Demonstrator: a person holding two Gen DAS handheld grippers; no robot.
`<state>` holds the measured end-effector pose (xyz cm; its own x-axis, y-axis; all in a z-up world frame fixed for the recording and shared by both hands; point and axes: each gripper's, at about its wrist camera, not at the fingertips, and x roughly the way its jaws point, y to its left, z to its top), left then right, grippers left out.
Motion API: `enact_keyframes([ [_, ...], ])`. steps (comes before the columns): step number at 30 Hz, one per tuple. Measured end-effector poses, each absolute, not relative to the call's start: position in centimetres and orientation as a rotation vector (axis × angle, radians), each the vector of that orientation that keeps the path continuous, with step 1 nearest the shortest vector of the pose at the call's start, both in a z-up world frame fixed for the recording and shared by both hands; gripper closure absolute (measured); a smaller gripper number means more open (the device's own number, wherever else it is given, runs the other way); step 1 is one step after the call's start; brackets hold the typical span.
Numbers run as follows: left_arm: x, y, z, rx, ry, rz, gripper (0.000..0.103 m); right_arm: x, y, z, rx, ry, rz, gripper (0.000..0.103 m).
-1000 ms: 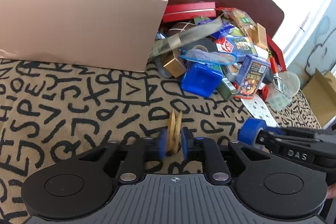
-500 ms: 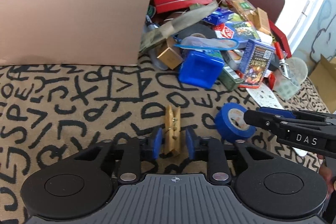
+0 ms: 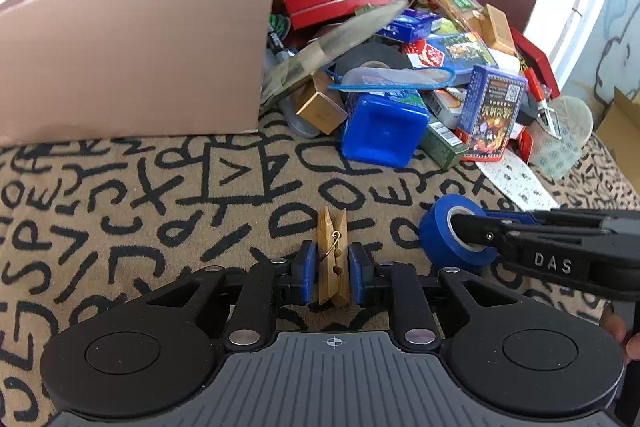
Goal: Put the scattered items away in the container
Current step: 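Carry clothespin and blue tape into the box and open both grippers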
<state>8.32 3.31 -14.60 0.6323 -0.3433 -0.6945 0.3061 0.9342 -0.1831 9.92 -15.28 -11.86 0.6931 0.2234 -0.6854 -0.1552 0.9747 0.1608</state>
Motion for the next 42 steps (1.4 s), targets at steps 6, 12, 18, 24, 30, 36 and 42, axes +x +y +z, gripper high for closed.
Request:
enact_keyframes([
  [6, 7.5, 4.3, -14.0, -0.108, 0.803, -0.358, 0.095, 9.2, -15.2, -10.9, 0.110, 0.775, 0.263, 0.083],
  [12, 6.0, 6.4, -11.0, -0.160, 0.739, -0.381, 0.095, 8.2, -13.1, -8.0, 0.097, 0.722, 0.400, 0.083],
  [18, 6.4, 9.4, -5.6, -0.163, 0.608, -0.369, 0.095, 10.0, -9.9, -3.3, 0.027, 0.627, 0.510, 0.083],
  [24, 9.5, 12.9, 0.5, -0.163, 0.469, -0.299, 0.095, 14.0, -5.3, 3.0, -0.085, 0.502, 0.576, 0.083],
  [30, 16.1, 16.3, 3.3, -0.190, 0.466, -0.237, 0.095, 20.7, 0.1, 6.0, -0.190, 0.512, 0.571, 0.083],
  [36, 24.8, 19.0, -1.9, -0.254, 0.674, -0.156, 0.095, 28.1, 4.6, 1.4, -0.283, 0.718, 0.470, 0.083],
  [42, 28.4, 20.1, -4.6, -0.269, 0.793, -0.154, 0.095, 32.1, 7.3, -3.3, -0.387, 0.909, 0.421, 0.083],
])
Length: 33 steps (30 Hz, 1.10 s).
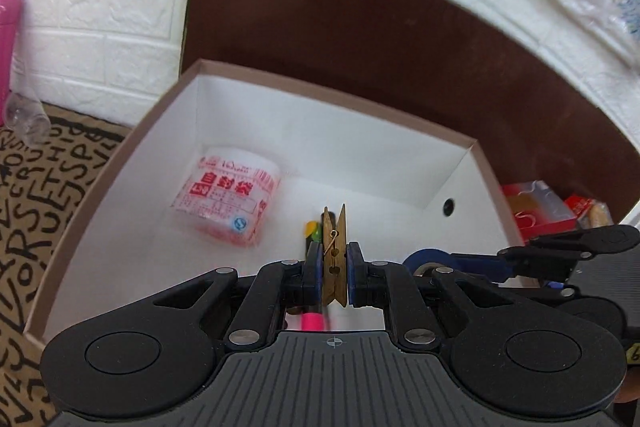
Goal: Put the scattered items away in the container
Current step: 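Carry clothespin and blue tape into the box and open both grippers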
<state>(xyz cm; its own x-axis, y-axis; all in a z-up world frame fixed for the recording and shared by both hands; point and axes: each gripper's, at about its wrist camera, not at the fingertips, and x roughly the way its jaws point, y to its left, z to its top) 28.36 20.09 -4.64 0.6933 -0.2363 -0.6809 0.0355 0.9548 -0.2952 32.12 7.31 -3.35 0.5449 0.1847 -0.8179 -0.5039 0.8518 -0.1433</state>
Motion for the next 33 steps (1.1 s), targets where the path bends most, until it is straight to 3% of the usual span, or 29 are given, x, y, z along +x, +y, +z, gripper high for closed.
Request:
enact_keyframes([
  [7, 29.9, 21.1, -5.5, -0.280, 0.823, -0.140, 0.093, 34.5, 8.9, -5.0, -0.432, 0.967, 0.372, 0.082],
  [8, 30.1, 21.2, -5.5, -0.281, 0.828, -0.140, 0.072, 34.7, 8.9, -5.1, -0.432, 0.966, 0.363, 0.081],
  [9, 30.3, 21.4, -5.6, -0.284, 0.835, -0.137, 0.065, 35.1, 8.9, -5.1, -0.428, 0.965, 0.357, 0.078],
  [11, 30.5, 21.5, -5.7, -0.291, 0.843, -0.124, 0.012, 35.1, 8.6, -4.9, -0.426, 0.940, 0.339, 0.052],
  [12, 30.3, 21.5, -5.7, -0.290, 0.830, -0.114, 0.008, 34.9, 8.6, -4.6, -0.434, 0.909, 0.341, 0.048],
  [15, 29.8, 21.5, -5.3, -0.268, 0.783, -0.094, 0.008, 34.2, 8.4, -3.7, -0.463, 0.841, 0.342, 0.039],
  [18, 29.6, 21.5, -5.2, -0.285, 0.789, -0.087, 0.007, 33.4, 7.7, -2.6, -0.431, 0.781, 0.347, 0.019],
  [19, 29.4, 21.6, -5.2, -0.297, 0.786, -0.088, 0.005, 33.2, 7.5, -2.3, -0.428, 0.768, 0.348, 0.017],
  [27, 27.6, 20.3, -4.0, -0.281, 0.768, -0.101, 0.005, 31.2, 5.9, -0.8, -0.435, 0.728, 0.354, 0.009],
  [33, 25.4, 19.0, -2.5, -0.285, 0.740, -0.110, 0.004, 29.3, 4.6, 0.4, -0.427, 0.702, 0.349, 0.009],
])
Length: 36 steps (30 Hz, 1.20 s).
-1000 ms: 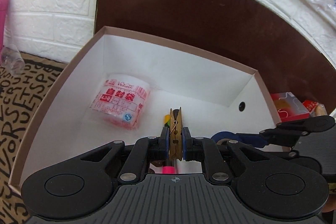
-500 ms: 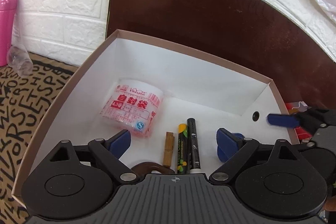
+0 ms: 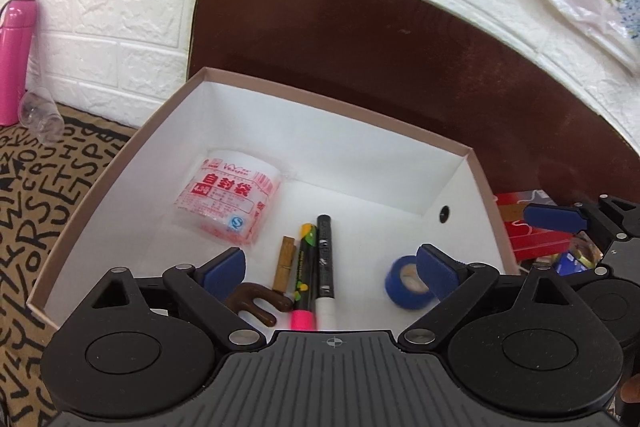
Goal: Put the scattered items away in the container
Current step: 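Withdraw both tools from the box back toward the pile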
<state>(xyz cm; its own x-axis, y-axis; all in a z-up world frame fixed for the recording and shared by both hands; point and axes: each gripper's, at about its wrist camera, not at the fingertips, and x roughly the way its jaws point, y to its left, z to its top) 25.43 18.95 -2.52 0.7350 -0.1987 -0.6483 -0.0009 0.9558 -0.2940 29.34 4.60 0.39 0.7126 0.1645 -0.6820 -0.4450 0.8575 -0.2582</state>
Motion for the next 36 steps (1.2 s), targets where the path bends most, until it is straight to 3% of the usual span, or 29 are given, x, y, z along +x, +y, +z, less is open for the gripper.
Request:
enact_keyframes([
  [16, 15.6, 11.7, -0.3, -0.217, 0.595, -0.191, 0.000, 17.7, -2.1, 2.7, -0.460, 0.478, 0.346, 0.006],
  [23, 10.2, 7.5, -4.4, -0.211, 0.586, -0.280, 0.000, 10.2, -7.5, -1.2, -0.392, 0.349, 0.265, 0.006],
  [29, 8.8, 3.3, -9.3, -0.134, 0.653, -0.380, 0.001, 6.9, -12.4, -7.2, -0.233, 0.411, 0.185, 0.006],
  [32, 9.1, 1.7, -11.0, -0.123, 0.697, -0.415, 0.002, 6.6, -14.6, -9.6, -0.143, 0.486, 0.163, 0.009],
  [36, 10.1, 0.5, -11.6, -0.133, 0.700, -0.432, 0.003, 7.0, -15.9, -11.4, -0.094, 0.549, 0.139, 0.024],
])
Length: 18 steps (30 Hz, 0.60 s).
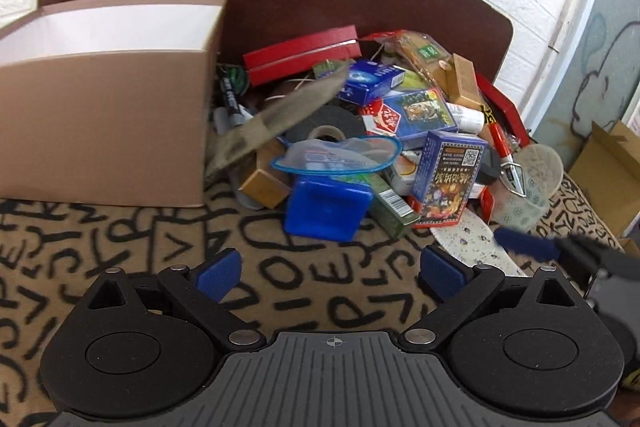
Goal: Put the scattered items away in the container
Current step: 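Withdraw both tools from the box back toward the pile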
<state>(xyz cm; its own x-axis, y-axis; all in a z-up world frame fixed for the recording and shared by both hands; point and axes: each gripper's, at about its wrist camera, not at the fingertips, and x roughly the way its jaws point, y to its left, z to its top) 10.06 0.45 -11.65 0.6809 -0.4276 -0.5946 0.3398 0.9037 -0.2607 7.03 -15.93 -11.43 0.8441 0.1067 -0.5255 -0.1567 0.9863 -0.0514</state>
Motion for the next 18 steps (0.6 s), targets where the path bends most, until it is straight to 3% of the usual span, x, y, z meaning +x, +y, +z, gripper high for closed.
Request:
enact_keyframes([
  [4, 11.3, -0.5, -11.8, -0.121, 0.680, -0.434, 0.007, 8.2, -15.8, -12.0, -0.089, 0.566, 0.148, 0.041],
  [7, 12.3, -1.0, -12.0, -0.107, 0.669, -0.417, 0.009, 9.1, -15.3, -12.3, -0.106, 0.563, 0.168, 0.047],
  [16, 15.1, -2.5, -12.7, -0.089, 0.684, -0.410, 0.015, 11.9, -15.1, -12.9, -0.125, 0.573, 0.169, 0.057],
  [18, 15.7, -2.7, -13.0, -0.094, 0.696, -0.407, 0.020, 12.5, -15.2, -13.1, -0.118, 0.588, 0.175, 0.060],
])
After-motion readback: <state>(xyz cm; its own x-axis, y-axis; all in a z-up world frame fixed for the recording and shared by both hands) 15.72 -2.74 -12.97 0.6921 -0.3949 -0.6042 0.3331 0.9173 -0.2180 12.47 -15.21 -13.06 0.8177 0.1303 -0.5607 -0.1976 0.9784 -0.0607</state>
